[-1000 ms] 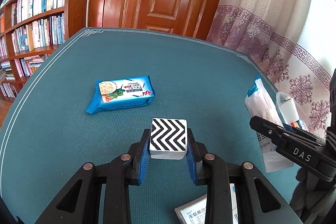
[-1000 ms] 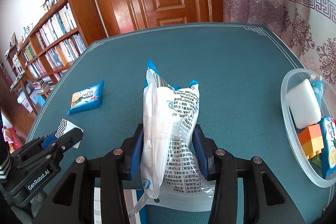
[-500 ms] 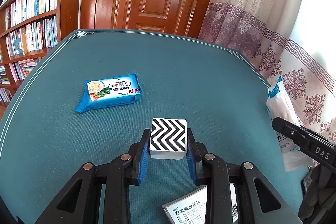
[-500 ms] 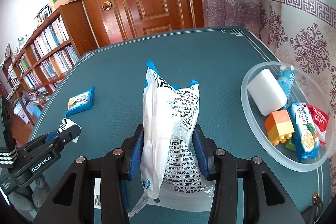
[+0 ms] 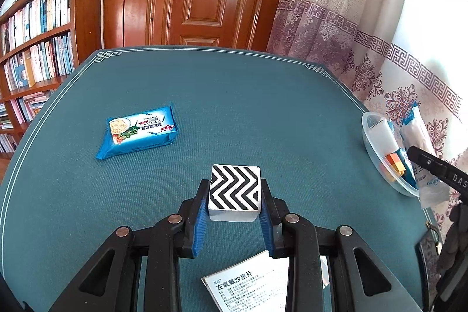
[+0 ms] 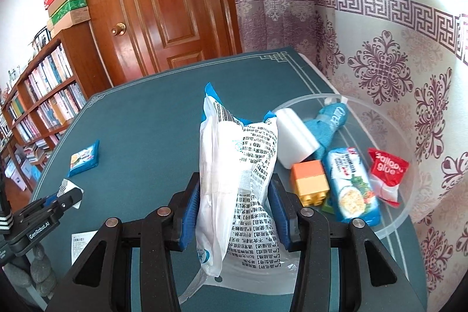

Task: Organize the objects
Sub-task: 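Carry the white plastic bag toward the bowl with the right gripper while the left gripper holds the cube, then lower the white plastic bag into the bowl and open the right gripper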

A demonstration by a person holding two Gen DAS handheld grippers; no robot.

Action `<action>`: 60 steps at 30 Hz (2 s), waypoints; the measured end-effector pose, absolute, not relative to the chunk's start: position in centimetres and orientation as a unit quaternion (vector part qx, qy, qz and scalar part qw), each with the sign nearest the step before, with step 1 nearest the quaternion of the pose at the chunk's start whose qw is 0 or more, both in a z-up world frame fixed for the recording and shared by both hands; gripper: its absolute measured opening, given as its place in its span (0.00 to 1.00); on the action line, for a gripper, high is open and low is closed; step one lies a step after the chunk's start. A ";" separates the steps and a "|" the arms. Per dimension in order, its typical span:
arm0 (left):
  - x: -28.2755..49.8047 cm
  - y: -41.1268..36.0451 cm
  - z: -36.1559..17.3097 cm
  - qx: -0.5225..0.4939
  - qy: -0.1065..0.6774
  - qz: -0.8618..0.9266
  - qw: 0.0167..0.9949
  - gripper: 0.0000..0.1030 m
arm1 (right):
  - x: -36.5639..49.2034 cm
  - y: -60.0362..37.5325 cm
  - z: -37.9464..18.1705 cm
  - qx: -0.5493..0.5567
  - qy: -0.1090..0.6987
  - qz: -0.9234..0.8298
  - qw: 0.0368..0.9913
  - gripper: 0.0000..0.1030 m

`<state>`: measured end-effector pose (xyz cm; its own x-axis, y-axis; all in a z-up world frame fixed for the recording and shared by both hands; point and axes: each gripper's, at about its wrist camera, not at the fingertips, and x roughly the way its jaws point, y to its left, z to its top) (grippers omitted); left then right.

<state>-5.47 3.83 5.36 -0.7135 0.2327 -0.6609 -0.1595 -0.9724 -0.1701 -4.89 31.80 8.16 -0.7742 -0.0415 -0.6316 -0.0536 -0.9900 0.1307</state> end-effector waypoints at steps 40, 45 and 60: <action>-5.1 12.4 6.6 -0.370 0.008 0.915 0.160 0.32 | -13.0 45.1 4.7 -0.384 0.021 0.918 0.099 0.45; -5.0 12.6 6.7 -0.370 0.009 0.915 0.163 0.32 | -13.0 45.1 4.8 -0.386 0.025 0.916 0.103 0.47; -4.9 14.1 6.9 -0.370 0.019 0.912 0.176 0.32 | -9.1 44.0 7.3 -0.330 0.040 0.937 0.107 0.52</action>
<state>-4.86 14.11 6.92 -0.6638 0.3069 -0.6820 -0.3356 -0.9372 -0.0951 -9.09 43.96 7.27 -0.7595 0.1745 -0.6267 -0.2271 -0.9739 0.0041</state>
